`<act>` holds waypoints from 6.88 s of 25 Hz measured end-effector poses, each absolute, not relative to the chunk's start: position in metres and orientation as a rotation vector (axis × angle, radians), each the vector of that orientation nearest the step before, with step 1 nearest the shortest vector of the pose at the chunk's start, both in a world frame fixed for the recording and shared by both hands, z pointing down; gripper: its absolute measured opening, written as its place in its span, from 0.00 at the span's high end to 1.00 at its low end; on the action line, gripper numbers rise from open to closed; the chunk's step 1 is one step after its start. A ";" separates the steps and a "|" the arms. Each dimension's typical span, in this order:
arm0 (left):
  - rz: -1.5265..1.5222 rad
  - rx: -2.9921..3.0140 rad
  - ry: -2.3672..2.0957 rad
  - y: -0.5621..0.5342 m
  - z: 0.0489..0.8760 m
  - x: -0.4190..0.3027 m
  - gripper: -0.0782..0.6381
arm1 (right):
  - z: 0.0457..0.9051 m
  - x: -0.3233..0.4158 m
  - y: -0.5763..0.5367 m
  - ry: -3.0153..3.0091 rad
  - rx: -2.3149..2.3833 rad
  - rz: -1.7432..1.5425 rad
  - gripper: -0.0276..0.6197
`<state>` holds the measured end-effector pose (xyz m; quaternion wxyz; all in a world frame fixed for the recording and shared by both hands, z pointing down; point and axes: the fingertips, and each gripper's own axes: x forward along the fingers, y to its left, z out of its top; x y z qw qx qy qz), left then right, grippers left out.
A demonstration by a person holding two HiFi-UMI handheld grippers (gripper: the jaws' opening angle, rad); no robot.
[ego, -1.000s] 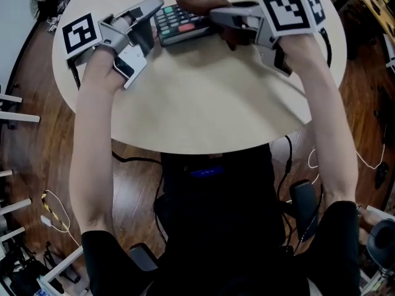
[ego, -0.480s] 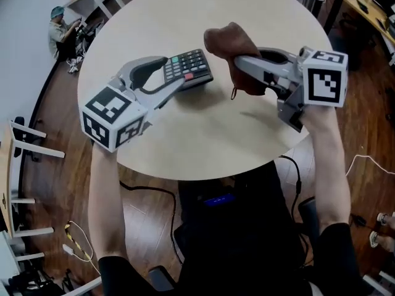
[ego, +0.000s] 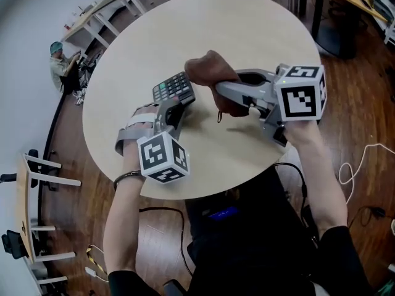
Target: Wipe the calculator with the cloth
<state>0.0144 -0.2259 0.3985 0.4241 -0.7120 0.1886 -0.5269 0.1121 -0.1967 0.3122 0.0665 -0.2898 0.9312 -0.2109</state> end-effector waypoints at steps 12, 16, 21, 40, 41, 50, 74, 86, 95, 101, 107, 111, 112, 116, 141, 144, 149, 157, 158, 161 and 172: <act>-1.334 -1.687 0.549 -0.255 0.403 0.001 0.75 | 0.319 0.116 -0.201 2.760 -0.889 -0.670 0.83; -1.180 -2.044 0.705 -0.258 0.373 0.004 0.76 | 0.323 0.117 -0.204 2.754 -0.889 -0.670 0.83; -0.662 -2.820 0.920 -0.256 0.317 -0.013 0.77 | 0.327 0.125 -0.206 2.686 -0.957 -0.645 0.83; 1.200 -3.699 0.559 -0.257 0.283 -0.063 0.79 | 0.321 0.043 -0.279 2.890 -1.168 -0.383 0.83; 1.256 -3.696 0.572 -0.259 0.286 -0.066 0.79 | 0.327 0.051 -0.284 2.879 -1.211 -0.407 0.83; 1.646 -3.604 0.550 -0.264 0.284 -0.079 0.79 | 0.273 0.007 -0.235 2.885 -1.037 -0.169 0.83; 1.792 -3.562 0.460 -0.259 0.275 -0.081 0.79 | 0.280 0.055 -0.298 2.905 -1.385 -0.086 0.83; 1.812 -3.570 0.447 -0.258 0.280 -0.072 0.79 | 0.268 0.004 -0.257 2.987 -1.162 -0.037 0.83; 1.919 -3.505 0.560 -0.262 0.284 -0.093 0.79 | 0.289 0.058 -0.265 2.796 -1.308 -0.258 0.83; 1.994 -3.473 0.526 -0.263 0.276 -0.082 0.79 | 0.277 -0.019 -0.231 3.064 -1.099 0.047 0.83; 2.005 -3.442 0.513 -0.254 0.278 -0.087 0.79 | 0.308 0.041 -0.266 2.973 -1.320 -0.135 0.83; 1.968 -3.436 0.525 -0.263 0.283 -0.088 0.79 | 0.323 0.107 -0.286 2.833 -1.522 -0.251 0.83; 1.961 -3.443 0.523 -0.265 0.279 -0.087 0.79 | 0.316 0.112 -0.283 2.800 -1.522 -0.264 0.83; 1.971 -3.455 0.550 -0.261 0.276 -0.088 0.79 | 0.275 0.055 -0.249 2.850 -1.261 -0.189 0.83; 2.208 -3.293 0.568 -0.256 0.272 -0.096 0.79 | 0.302 -0.010 -0.220 2.999 -1.206 -0.077 0.83; 2.162 -3.313 0.586 -0.257 0.275 -0.100 0.79 | 0.312 0.013 -0.239 2.973 -1.310 -0.124 0.83; 2.131 -3.333 0.579 -0.260 0.279 -0.098 0.79 | 0.325 0.073 -0.263 2.865 -1.503 -0.242 0.83; 2.134 -3.343 0.532 -0.254 0.276 -0.093 0.79 | 0.294 -0.024 -0.207 3.092 -1.118 0.060 0.83; 2.127 -3.344 0.523 -0.252 0.275 -0.091 0.79 | 0.296 -0.022 -0.208 3.103 -1.136 0.089 0.83; 2.072 -3.378 0.473 -0.248 0.273 -0.088 0.79 | 0.301 0.016 -0.227 3.050 -1.255 0.016 0.83; 1.243 -3.992 0.332 -0.256 0.308 -0.056 0.79 | 0.307 0.072 -0.255 2.990 -1.325 -0.137 0.83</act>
